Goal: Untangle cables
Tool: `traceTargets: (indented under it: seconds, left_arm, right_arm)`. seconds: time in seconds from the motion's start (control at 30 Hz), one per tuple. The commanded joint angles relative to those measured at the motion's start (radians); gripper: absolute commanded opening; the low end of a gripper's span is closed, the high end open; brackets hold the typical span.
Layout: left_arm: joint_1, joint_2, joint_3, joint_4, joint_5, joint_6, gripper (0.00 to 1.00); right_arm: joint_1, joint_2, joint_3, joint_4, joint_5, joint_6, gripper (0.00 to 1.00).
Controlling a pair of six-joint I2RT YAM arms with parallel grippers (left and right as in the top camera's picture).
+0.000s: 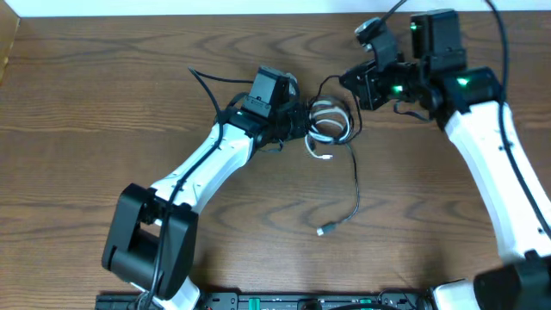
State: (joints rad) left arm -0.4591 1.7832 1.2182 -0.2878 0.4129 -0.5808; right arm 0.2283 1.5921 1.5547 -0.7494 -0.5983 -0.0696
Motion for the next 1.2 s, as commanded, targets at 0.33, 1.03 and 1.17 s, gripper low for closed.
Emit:
traceTargets:
  seconds: [0.33, 1.03, 1.17]
  left_arm:
    - [0.005, 0.076, -0.011, 0.103, 0.071, -0.178, 0.60]
    - [0.010, 0.207, -0.023, 0.149, 0.072, -0.177, 0.44]
    - [0.004, 0.248, -0.023, 0.148, 0.072, -0.177, 0.39]
  right_arm:
    - [0.002, -0.046, 0.008, -0.003, -0.051, 0.031, 0.01]
    - [-0.065, -0.127, 0.010, 0.051, -0.122, 0.048, 0.01]
    - [-0.080, -0.164, 0.010, 0.055, -0.126, 0.055, 0.01]
